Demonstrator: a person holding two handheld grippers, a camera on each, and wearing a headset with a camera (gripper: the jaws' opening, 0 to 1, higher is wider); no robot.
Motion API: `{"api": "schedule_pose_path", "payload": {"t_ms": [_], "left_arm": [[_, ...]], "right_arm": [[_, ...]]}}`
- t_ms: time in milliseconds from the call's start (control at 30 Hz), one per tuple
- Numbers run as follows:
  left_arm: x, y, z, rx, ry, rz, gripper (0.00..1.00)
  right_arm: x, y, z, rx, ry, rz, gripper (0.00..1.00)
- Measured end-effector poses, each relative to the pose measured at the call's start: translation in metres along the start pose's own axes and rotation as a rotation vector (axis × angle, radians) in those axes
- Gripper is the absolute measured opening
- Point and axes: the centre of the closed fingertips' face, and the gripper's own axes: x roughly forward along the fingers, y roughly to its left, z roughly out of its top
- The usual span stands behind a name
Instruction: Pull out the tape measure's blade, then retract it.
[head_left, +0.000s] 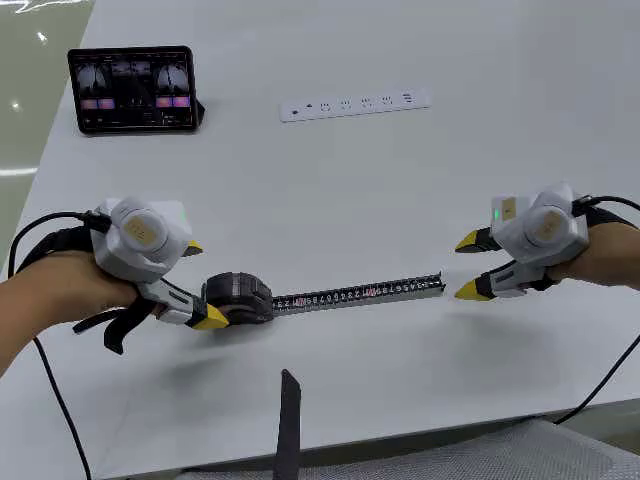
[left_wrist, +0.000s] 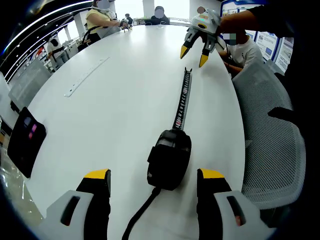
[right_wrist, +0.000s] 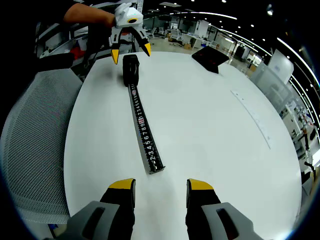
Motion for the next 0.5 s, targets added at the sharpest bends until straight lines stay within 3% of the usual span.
{"api": "schedule_pose_path", "payload": {"t_ms": [367, 500], "left_arm": [[-0.014, 0.003, -0.014, -0.168, -0.093, 0.078, 0.73], [-0.020, 0.009, -0.020, -0.225, -0.127, 0.125, 0.77]], "right_arm": [[-0.017, 0.007, -0.011, 0.111, -0.056, -0.071, 0.45], [-0.023, 0.007, -0.014, 0.145, -0.072, -0.093, 0.49]]}}
